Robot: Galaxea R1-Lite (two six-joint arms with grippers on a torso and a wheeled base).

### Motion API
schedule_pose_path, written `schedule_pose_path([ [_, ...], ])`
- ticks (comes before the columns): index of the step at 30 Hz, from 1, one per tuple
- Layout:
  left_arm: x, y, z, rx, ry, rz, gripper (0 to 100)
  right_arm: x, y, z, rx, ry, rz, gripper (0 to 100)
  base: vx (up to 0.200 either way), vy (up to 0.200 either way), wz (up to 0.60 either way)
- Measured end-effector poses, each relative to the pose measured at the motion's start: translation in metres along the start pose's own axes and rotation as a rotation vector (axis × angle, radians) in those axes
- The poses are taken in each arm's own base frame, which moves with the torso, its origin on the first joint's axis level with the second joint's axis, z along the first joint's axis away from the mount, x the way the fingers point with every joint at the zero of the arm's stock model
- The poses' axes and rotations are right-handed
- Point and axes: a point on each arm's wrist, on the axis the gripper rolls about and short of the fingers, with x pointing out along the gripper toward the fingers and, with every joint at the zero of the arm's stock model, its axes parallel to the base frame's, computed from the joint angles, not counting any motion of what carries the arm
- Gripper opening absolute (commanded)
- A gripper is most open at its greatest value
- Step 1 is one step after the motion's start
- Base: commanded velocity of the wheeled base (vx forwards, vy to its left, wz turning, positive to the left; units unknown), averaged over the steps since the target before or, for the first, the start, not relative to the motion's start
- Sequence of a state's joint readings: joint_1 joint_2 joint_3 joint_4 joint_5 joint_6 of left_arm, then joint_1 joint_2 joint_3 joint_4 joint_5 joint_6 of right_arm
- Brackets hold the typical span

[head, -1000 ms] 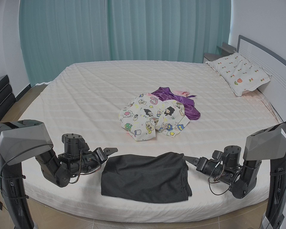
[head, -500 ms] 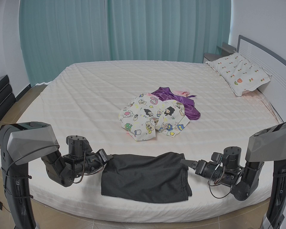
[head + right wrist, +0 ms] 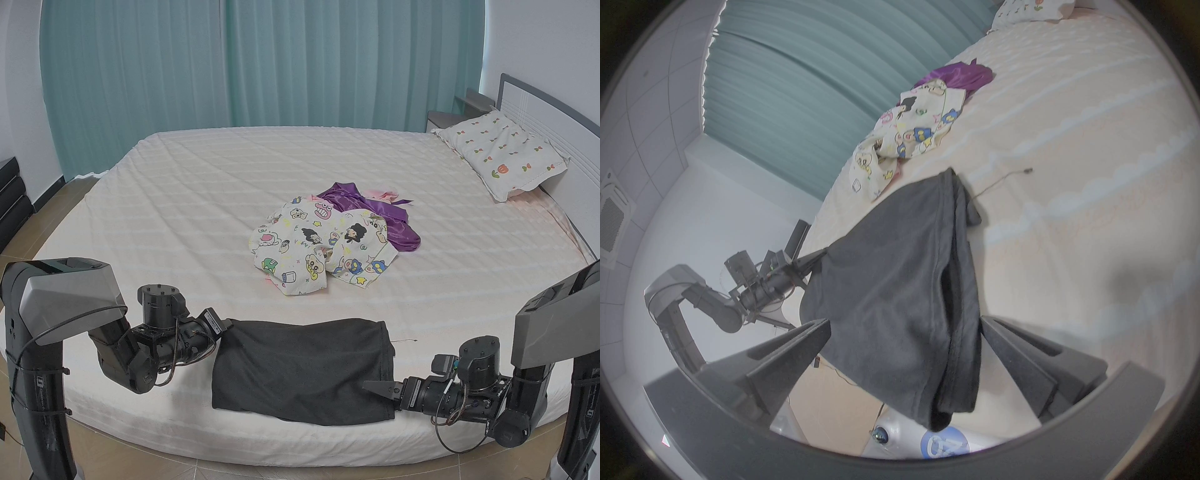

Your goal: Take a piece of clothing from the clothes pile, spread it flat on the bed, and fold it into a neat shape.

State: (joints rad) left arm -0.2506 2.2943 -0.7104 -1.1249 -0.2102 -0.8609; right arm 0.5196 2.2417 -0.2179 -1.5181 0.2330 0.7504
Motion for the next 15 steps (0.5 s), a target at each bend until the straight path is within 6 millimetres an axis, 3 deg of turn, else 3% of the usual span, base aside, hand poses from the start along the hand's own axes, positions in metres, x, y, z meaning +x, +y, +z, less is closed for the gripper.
schedule_pose_path([
  [3, 0.0, 0.001, -0.001, -0.004, 0.002, 0.004, 0, -0.001, 0.0, -0.004, -0.005, 0.017, -0.003, 100, 0.0, 0.0, 0.0],
  [4, 0.001, 0.002, -0.001, -0.004, 0.002, 0.005, 0, -0.001, 0.0, -0.006, -0.006, 0.024, -0.007, 0, 0.0, 0.0, 0.0],
  [15, 0.003, 0.003, -0.001, -0.036, -0.008, 0.015, 0, -0.008, -0.005, -0.019, -0.032, 0.081, -0.05, 0, 0.0, 0.0, 0.0],
])
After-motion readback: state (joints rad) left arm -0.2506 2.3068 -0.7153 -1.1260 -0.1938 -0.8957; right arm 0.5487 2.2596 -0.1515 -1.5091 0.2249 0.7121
